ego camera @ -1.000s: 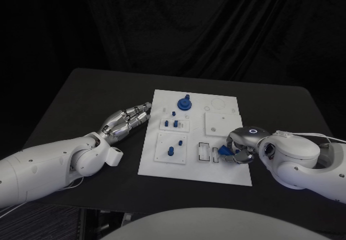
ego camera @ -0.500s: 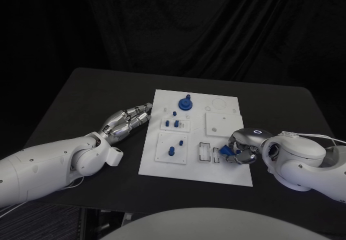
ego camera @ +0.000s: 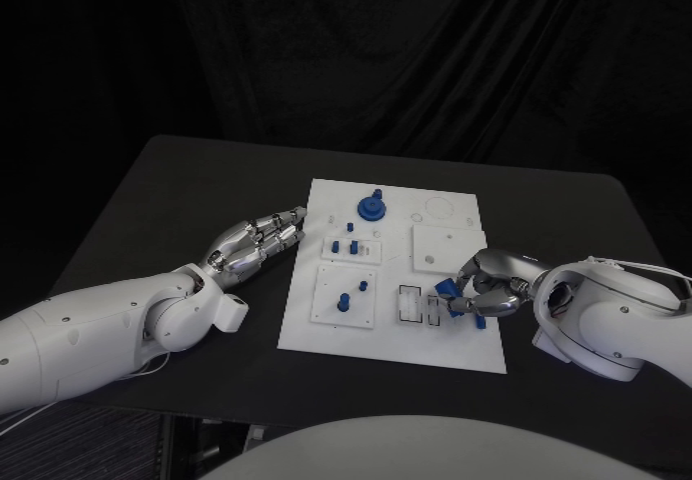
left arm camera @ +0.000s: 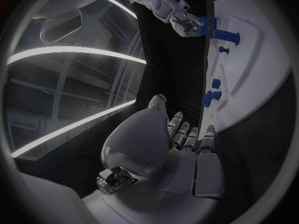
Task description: Assemble the parts on the task board
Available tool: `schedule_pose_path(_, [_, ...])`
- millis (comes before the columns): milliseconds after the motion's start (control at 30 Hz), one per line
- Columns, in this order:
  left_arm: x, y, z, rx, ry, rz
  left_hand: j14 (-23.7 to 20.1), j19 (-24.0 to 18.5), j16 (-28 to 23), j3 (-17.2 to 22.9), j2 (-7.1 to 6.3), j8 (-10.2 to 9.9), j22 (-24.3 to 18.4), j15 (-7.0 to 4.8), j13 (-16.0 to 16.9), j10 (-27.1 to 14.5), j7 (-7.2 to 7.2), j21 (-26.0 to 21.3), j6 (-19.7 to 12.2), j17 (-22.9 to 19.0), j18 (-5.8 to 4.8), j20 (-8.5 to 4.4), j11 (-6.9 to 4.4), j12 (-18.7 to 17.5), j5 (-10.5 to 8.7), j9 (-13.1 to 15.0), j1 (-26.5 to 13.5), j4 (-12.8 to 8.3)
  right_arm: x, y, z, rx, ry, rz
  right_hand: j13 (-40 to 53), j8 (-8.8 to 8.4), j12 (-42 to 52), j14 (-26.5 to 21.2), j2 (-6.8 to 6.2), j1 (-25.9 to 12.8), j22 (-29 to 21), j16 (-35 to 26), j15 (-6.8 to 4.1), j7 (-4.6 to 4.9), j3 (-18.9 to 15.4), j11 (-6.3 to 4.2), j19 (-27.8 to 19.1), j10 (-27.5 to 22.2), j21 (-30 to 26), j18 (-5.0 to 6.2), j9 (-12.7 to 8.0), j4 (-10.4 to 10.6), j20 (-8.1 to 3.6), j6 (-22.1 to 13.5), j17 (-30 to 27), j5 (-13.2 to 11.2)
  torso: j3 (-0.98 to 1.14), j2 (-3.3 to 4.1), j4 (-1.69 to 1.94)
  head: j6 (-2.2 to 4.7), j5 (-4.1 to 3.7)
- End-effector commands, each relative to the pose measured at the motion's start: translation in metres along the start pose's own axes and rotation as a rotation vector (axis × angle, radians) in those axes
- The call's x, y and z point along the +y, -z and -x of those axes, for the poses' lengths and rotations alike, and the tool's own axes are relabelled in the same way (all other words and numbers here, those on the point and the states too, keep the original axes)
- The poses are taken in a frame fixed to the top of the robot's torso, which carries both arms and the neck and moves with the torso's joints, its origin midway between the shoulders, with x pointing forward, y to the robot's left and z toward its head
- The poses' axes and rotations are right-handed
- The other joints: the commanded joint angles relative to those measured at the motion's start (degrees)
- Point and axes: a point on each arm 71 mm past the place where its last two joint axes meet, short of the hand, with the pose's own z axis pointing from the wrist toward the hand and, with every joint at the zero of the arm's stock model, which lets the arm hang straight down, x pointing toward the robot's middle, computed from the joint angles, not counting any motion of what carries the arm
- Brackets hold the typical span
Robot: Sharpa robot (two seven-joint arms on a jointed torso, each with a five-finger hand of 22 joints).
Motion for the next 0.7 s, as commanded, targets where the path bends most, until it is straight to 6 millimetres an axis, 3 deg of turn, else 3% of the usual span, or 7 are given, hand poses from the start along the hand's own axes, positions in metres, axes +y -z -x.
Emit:
schedule_pose_path(33, [0.000,-0.001,-0.003,0.008,0.010,-0.009,0.08,-0.04,-0.39,0.31,-0.14,0.10,0.05,0.28,0.06,0.06,0.10,0.13,-0.10,-0.10,0.66,0.47,0.30,0.33,0.19,-0.02,0.62,0.02,0.001,0.000,-0.004,0.056,-0.169,-0.032,15.09,0.47,0.15,5.06,0.27,-0.60,13.21,0.01,-0.33,-0.71,5.00,-0.22,3.37,5.96,-0.60,-0.36,1.98,-4.39,-0.33,0.09,10.34,-0.62,-0.07,-0.03,0.10,-0.01,-0.01])
schedule_pose_path(267, [0.000,-0.003,-0.004,0.010,0.011,-0.010,0.08,-0.04,-0.39,0.31,-0.14,0.10,0.05,0.28,0.06,0.06,0.10,0.13,-0.10,-0.10,0.66,0.47,0.30,0.33,0.19,-0.02,0.62,0.02,0.006,-0.005,-0.008,0.107,-0.218,-0.045,15.09,0.98,0.15,5.01,0.83,-1.83,13.16,-0.09,-0.26,-0.69,4.89,-0.16,3.30,5.96,-0.71,-0.33,2.64,-3.52,-0.26,-0.02,10.10,-2.34,-0.26,0.01,0.24,-0.01,-0.32])
schedule_pose_path(467, [0.001,-0.004,-0.005,0.013,0.012,-0.011,0.08,-0.03,-0.39,0.37,-0.08,0.11,0.06,0.30,0.07,0.09,0.13,0.13,-0.07,-0.10,0.66,0.50,0.31,0.37,0.20,-0.02,0.65,-0.01,0.010,-0.011,-0.011,0.131,-0.222,-0.042,15.09,1.36,0.15,4.92,1.38,-3.58,13.05,-0.29,-0.27,-0.70,4.28,-0.17,3.14,5.96,-1.01,-0.25,3.13,-2.05,-0.24,-0.26,9.65,-5.09,-0.16,0.11,0.16,-0.01,-0.30])
schedule_pose_path(700, [0.001,-0.004,-0.005,0.013,0.012,-0.011,0.08,-0.03,-0.39,0.37,-0.08,0.11,0.06,0.30,0.07,0.09,0.13,0.13,-0.07,-0.10,0.66,0.50,0.31,0.37,0.20,-0.02,0.65,-0.01,0.013,-0.018,-0.012,0.133,-0.221,-0.037,15.09,1.38,0.15,4.89,1.62,-4.26,12.98,-0.35,-0.23,-0.62,3.94,-0.10,3.04,5.96,-1.20,-0.20,3.26,-1.37,-0.22,-0.55,9.50,-6.60,-0.16,0.05,0.13,-0.01,-0.02])
